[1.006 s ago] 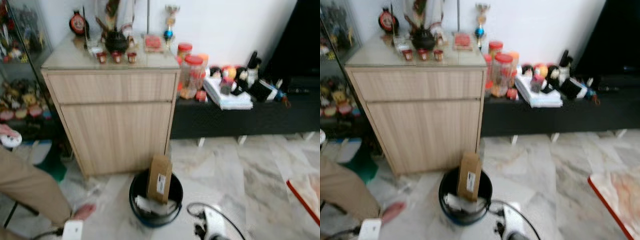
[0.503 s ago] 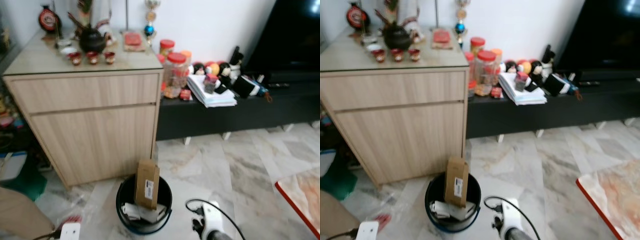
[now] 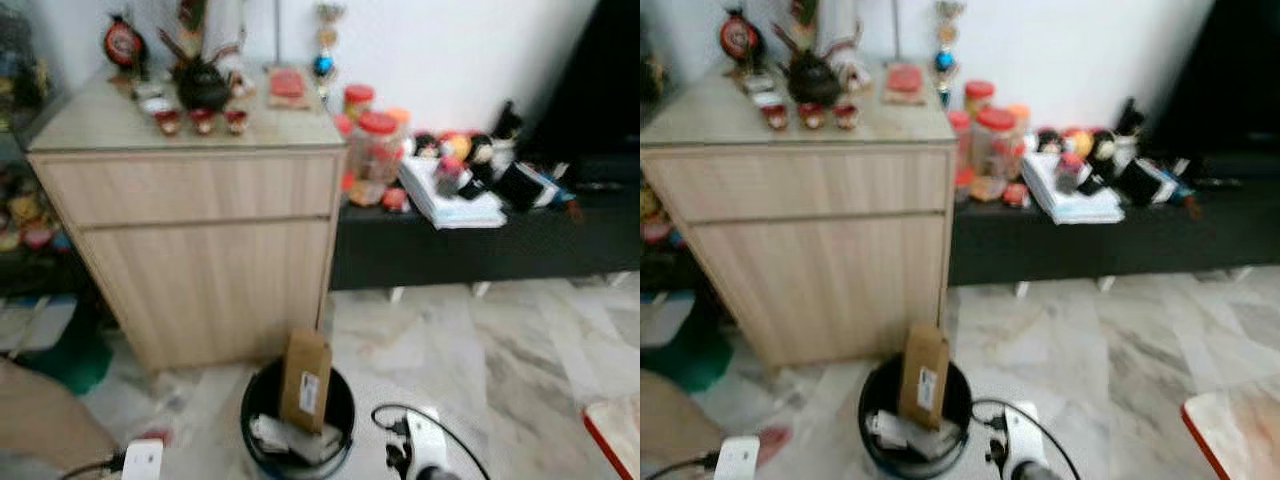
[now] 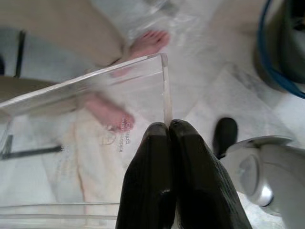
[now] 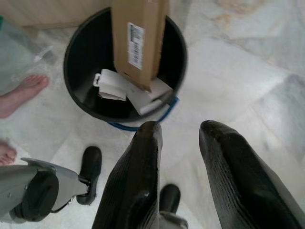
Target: Picking trash to rubbish bin
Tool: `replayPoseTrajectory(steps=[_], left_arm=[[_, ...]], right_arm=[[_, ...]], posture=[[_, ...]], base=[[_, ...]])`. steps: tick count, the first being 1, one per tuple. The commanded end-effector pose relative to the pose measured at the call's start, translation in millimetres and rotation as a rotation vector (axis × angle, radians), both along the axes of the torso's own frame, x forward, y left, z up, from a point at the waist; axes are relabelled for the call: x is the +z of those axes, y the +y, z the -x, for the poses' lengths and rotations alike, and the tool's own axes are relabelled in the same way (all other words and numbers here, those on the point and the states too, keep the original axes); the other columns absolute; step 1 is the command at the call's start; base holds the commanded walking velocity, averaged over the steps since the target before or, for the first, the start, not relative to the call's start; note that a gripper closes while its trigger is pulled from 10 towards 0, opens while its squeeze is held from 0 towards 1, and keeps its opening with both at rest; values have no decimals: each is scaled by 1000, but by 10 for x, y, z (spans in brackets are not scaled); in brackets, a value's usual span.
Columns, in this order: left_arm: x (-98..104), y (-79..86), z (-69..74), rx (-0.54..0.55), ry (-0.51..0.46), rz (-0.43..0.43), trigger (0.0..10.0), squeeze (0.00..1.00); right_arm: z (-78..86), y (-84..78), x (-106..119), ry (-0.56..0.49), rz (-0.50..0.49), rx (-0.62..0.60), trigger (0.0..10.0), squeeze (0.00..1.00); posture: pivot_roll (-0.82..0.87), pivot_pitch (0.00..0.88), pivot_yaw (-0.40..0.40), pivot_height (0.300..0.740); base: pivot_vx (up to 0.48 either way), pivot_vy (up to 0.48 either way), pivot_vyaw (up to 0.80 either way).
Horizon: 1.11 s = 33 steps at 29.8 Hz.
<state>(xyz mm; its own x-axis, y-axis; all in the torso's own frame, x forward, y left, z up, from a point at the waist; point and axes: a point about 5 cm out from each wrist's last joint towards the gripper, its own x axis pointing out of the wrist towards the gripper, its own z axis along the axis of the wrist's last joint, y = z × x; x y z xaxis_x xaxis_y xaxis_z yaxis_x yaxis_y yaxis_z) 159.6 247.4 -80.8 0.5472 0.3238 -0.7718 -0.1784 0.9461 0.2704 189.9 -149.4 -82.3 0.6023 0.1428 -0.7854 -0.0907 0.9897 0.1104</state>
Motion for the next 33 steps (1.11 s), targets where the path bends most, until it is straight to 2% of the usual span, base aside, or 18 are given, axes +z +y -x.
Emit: replayPoseTrajectory(steps=[1, 26, 30, 33], left_arm=[[-5, -22, -5, 6, -2, 7, 10000, 0], [2, -19, -19, -1, -5, 6, 10000, 0], [40, -38, -106, -23, -41, 12, 10000, 0], [119, -52, -258, -60, -104, 11, 10000, 0]], right_arm=[[-33, -45, 19, -13, -5, -34, 10000, 0], [-26, -41, 14, -6, -4, -26, 10000, 0], [-39, -34, 21, -10, -6, -11, 10000, 0], [-98, -14, 53, -27, -8, 12, 10000, 0]], posture=[[32, 0, -65, 740], [33, 0, -65, 740], [32, 0, -65, 740], [30, 0, -68, 740]], base=[[300, 0, 0], [303, 0, 0], [266, 0, 0], [0, 0, 0]])
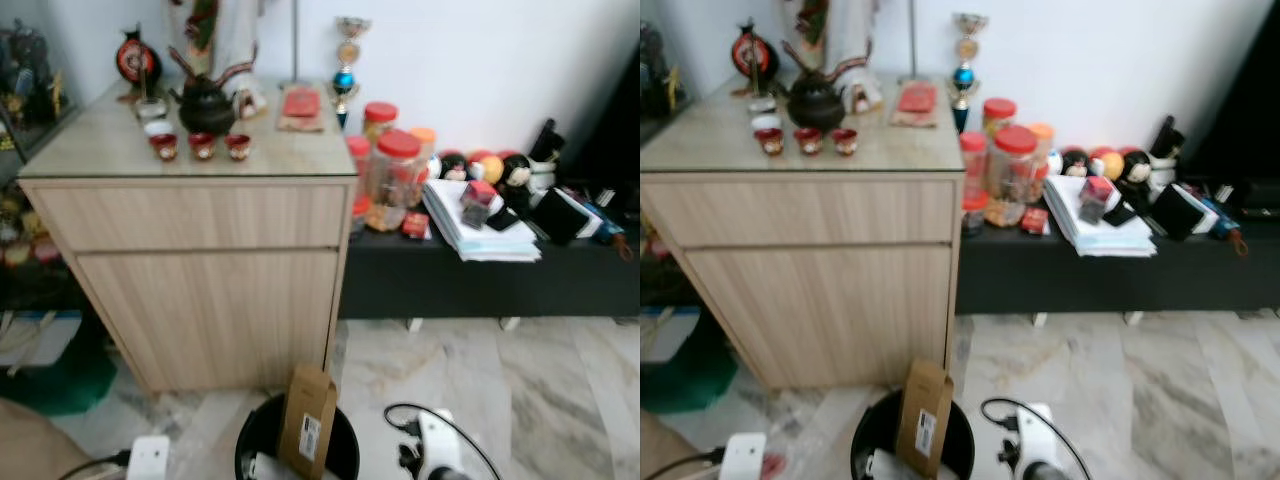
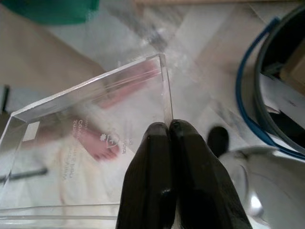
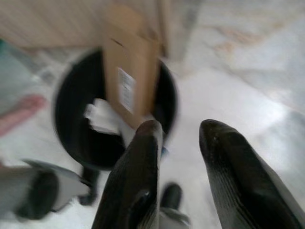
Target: Picking trash to rubbish bin
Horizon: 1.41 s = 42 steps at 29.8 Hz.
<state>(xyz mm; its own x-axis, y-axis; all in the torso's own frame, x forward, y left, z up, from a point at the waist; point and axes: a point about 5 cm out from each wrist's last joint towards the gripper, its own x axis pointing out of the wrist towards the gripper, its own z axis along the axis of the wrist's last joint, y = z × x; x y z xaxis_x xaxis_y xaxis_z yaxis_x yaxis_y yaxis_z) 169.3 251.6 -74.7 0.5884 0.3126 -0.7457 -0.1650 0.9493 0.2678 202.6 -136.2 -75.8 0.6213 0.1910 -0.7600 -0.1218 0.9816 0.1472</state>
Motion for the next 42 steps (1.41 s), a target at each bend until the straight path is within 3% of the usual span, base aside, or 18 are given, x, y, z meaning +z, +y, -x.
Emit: replayPoseTrajectory(steps=[1, 2, 3, 5, 6, 7, 9, 12, 14, 15, 17, 19, 21, 22, 27, 31, 37, 42], left_arm=[[132, -107, -294, -52, -111, 16, 10000, 0], [222, -157, -461, -88, -167, 33, 10000, 0], [222, -157, -461, -88, -167, 33, 10000, 0], [335, -259, -658, -158, -234, 64, 10000, 0], [335, -259, -658, -158, -234, 64, 10000, 0], [475, -388, -866, -231, -314, 92, 10000, 0], [554, -458, -968, -263, -359, 110, 10000, 0], [813, -737, -1265, -373, -490, 161, 10000, 0], [869, -822, -1320, -403, -515, 185, 10000, 0], [971, -1012, -1416, -468, -556, 244, 10000, 0], [1052, -1211, -1478, -533, -582, 311, 10000, 0], [1109, -1423, -1507, -600, -593, 390, 10000, 0], [1116, -1479, -1508, -611, -592, 420, 10000, 0], [1125, -1666, -1491, -649, -577, 518, 10000, 0], [1120, -2015, -1392, -714, -534, 745, 10000, 0], [1070, -2039, -1349, -668, -506, 820, 10000, 0], [925, -1883, -1279, -555, -461, 881, 10000, 0], [873, -1816, -1249, -495, -447, 925, 10000, 0]], right_arm=[[-34, -134, 22, -17, 34, 4, 10000, 0], [-128, -114, 79, -52, 27, 20, 10000, 0], [-128, -114, 79, -52, 27, 20, 10000, 0], [-232, -86, 145, -88, 18, 40, 10000, 0], [-232, -86, 145, -88, 18, 40, 10000, 0], [-318, -56, 202, -111, 9, 67, 10000, 0], [-358, -42, 230, -122, 7, 85, 10000, 0], [-482, 37, 325, -162, -20, 145, 10000, 0], [-504, 57, 344, -169, -30, 156, 10000, 0], [-550, 108, 386, -186, -52, 192, 10000, 0], [-586, 163, 425, -198, -81, 228, 10000, 0], [-633, 216, 476, -218, -112, 261, 10000, 0], [-646, 228, 490, -222, -123, 267, 10000, 0], [-695, 246, 539, -247, -130, 281, 10000, 0], [-802, 223, 637, -303, -120, 270, 10000, 0], [-845, 187, 671, -321, -95, 254, 10000, 0], [-874, 4, 662, -319, 25, 174, 10000, 0], [-870, -107, 655, -320, 55, 131, 10000, 0]], posture=[[30, 0, -67, 740], [31, 0, -70, 740], [31, 0, -70, 740], [29, 0, -72, 740], [29, 0, -72, 740], [27, 0, -73, 740], [26, 0, -77, 740], [22, 0, -82, 740], [19, 0, -82, 740], [14, 0, -84, 740], [12, 0, -85, 740], [5, 0, -85, 740], [3, 0, -86, 740], [-2, 0, -86, 740], [-9, 0, -85, 740], [-9, 3, -86, 740], [-7, 13, -90, 740], [-6, 23, -95, 740]], base=[[0, 0, 0], [0, 0, 0], [0, 0, 0], [0, 0, 0], [0, 0, 0], [0, 0, 0], [0, 0, 0], [0, 0, 0], [0, 0, 0], [0, 0, 0], [0, 0, 0], [0, 0, 0], [0, 0, 0], [0, 0, 0], [0, 0, 0], [0, 0, 0], [0, 0, 0], [0, 0, 0]])
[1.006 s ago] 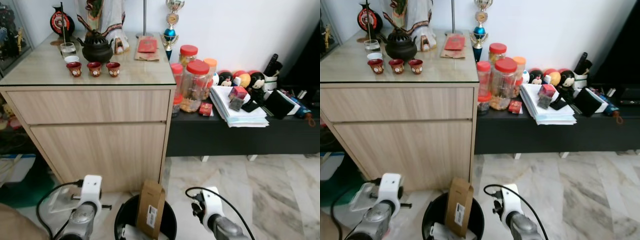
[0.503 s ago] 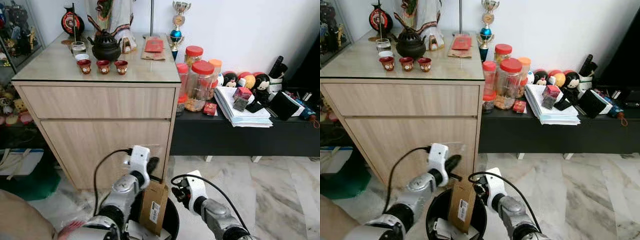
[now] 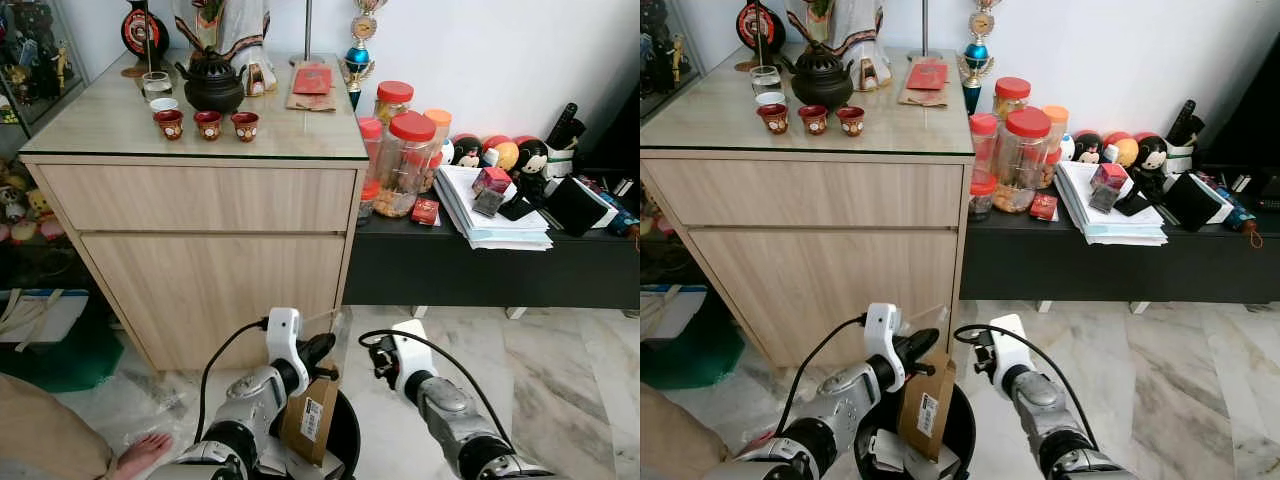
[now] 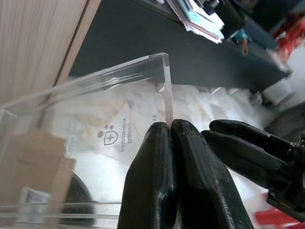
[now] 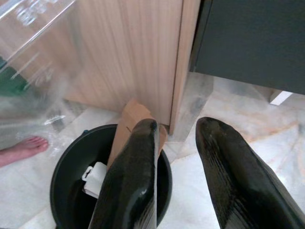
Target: Picking trash to rubbish bin
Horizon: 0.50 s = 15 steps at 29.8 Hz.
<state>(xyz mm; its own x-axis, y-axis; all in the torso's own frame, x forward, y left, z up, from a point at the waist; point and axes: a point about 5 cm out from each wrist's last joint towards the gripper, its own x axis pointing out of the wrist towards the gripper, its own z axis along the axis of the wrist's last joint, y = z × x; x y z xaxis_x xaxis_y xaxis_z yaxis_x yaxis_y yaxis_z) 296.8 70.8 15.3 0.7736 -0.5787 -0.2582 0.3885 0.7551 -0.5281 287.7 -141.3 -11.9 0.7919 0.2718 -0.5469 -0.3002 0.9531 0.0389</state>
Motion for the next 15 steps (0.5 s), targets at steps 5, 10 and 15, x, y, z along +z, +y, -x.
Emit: replayPoseTrajectory(steps=[5, 10, 15], left_arm=[[-61, -25, 70, -16, 43, 50, 10000, 0], [-76, -53, 93, -18, 58, 73, 10000, 0], [-100, -161, 155, -71, 99, 139, 10000, 0]], right_arm=[[0, -152, 2, -3, 24, -47, 10000, 0], [21, -213, -12, 2, 35, -53, 10000, 0], [23, -331, -2, 0, 47, -79, 10000, 0]], posture=[[-18, 33, -101, 740], [-26, 39, -106, 740], [-41, 54, -111, 740]], base=[[0, 0, 0], [0, 0, 0], [0, 0, 0]])
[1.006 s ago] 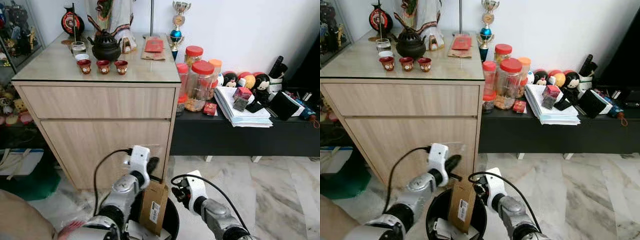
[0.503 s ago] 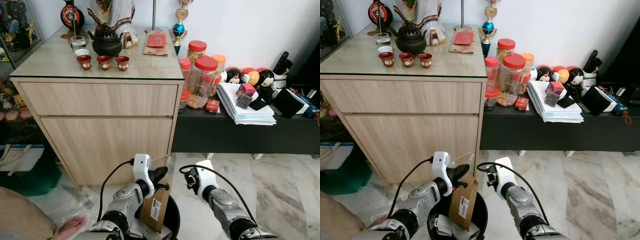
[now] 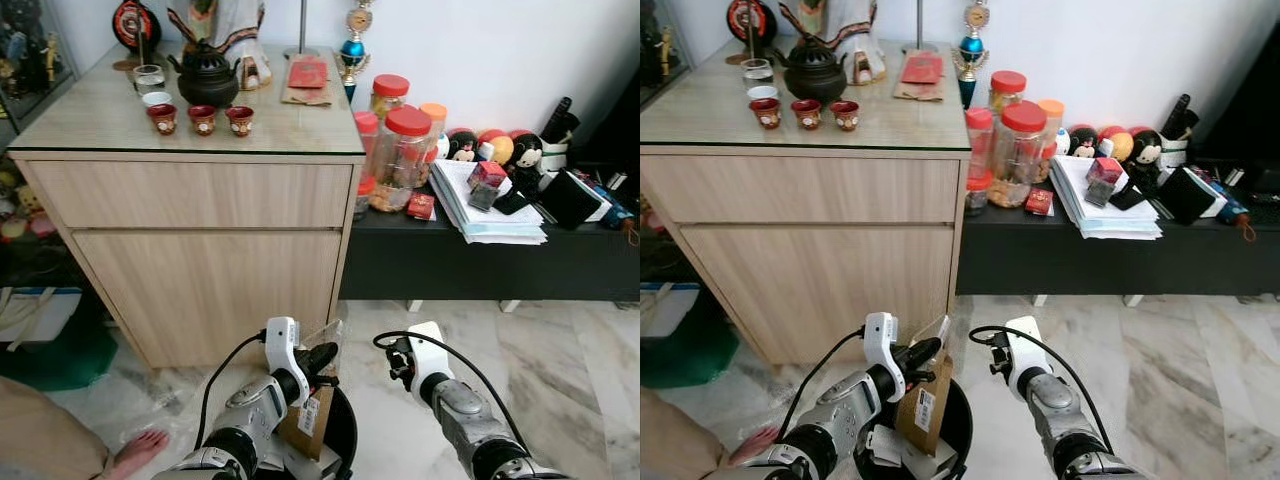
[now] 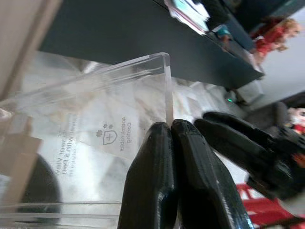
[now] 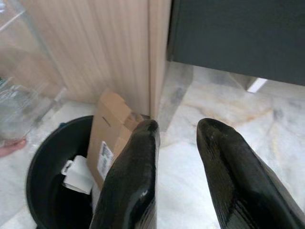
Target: Picking trash to rubbish bin
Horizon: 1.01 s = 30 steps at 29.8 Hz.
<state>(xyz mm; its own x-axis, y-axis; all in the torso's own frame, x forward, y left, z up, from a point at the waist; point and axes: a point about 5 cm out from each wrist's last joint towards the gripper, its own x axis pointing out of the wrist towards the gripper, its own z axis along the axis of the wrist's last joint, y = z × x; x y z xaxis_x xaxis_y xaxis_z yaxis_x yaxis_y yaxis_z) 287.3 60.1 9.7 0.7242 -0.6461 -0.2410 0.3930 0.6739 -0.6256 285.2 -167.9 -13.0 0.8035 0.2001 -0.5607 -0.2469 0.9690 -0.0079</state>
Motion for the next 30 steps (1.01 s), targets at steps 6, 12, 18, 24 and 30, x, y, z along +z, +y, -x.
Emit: replayPoseTrajectory(steps=[6, 12, 18, 24, 30], left_arm=[[-52, -77, 77, -19, 61, 71, 10000, 0], [-72, -58, 92, -15, 72, 74, 10000, 443], [-80, -46, 96, -17, 80, 71, 10000, 1000], [-81, -26, 89, -12, 82, 67, 10000, 1000], [-79, 2, 79, -3, 79, 66, 10000, 1000]], right_arm=[[-2, -74, 11, -6, -3, -28, 10000, 0], [7, -46, 2, -5, -11, -21, 10000, 0], [9, -37, -1, -4, -14, -20, 10000, 0], [12, -27, -6, -2, -16, -21, 10000, 0], [11, -2, -7, -3, -21, -18, 10000, 0]], posture=[[-43, 60, -112, 740], [-41, 66, -110, 740], [-41, 65, -106, 740], [-40, 60, -105, 740], [-38, 56, -104, 740]], base=[[0, 0, 0], [0, 0, 0], [0, 0, 0], [0, 0, 0], [0, 0, 0]])
